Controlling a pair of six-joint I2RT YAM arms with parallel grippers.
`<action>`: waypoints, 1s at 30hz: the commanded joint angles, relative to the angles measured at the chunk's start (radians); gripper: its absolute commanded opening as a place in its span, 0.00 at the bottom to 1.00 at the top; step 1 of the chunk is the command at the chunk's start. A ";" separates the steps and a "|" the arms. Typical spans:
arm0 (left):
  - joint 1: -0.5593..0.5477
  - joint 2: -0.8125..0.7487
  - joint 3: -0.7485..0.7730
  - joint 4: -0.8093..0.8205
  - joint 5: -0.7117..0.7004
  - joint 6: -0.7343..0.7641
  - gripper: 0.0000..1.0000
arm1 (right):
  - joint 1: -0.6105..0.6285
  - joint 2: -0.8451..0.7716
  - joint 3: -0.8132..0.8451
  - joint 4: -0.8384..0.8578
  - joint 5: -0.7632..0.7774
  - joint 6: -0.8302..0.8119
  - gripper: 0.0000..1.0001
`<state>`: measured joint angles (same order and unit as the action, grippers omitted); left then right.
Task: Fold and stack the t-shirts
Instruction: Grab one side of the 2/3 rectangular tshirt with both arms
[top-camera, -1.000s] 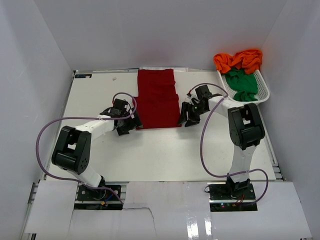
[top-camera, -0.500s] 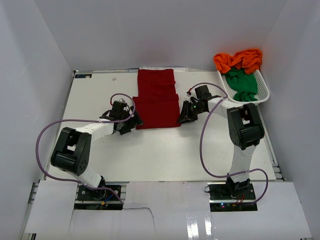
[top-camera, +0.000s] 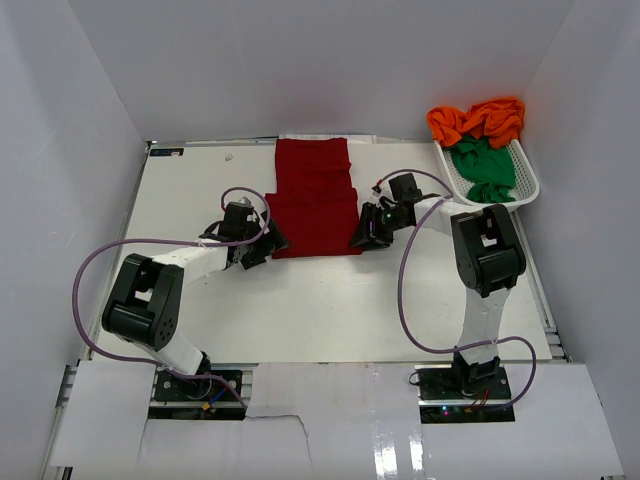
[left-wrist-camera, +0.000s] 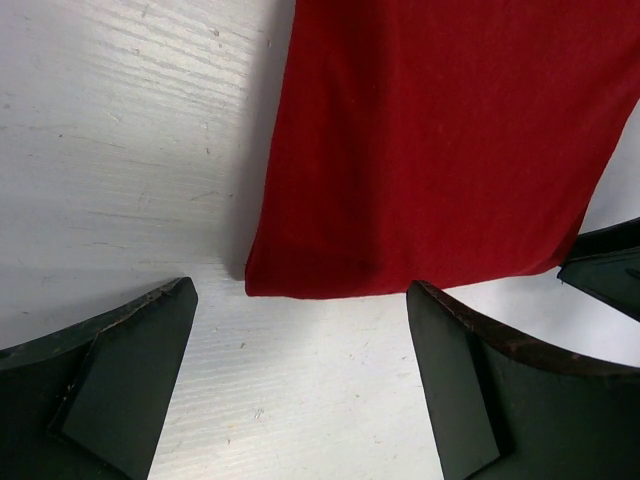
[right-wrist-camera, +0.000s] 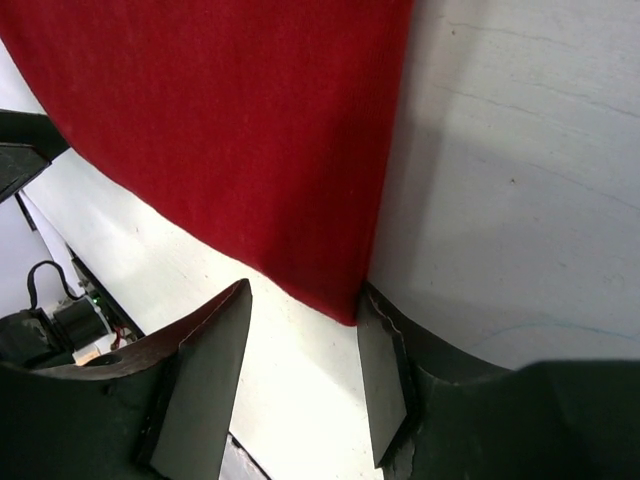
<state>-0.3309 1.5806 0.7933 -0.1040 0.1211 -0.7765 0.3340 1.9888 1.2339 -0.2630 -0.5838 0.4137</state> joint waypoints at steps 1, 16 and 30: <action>-0.003 -0.004 -0.025 -0.046 0.006 0.003 0.98 | 0.003 -0.030 -0.014 -0.042 0.050 -0.032 0.54; -0.002 -0.002 -0.025 -0.060 -0.009 0.014 0.98 | -0.003 -0.070 -0.031 -0.088 0.101 -0.065 0.53; 0.007 -0.002 -0.019 -0.072 -0.015 0.025 0.98 | 0.000 0.041 -0.048 0.022 0.047 -0.001 0.44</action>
<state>-0.3294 1.5803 0.7918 -0.1036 0.1196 -0.7670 0.3321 1.9720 1.2068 -0.2687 -0.5594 0.4084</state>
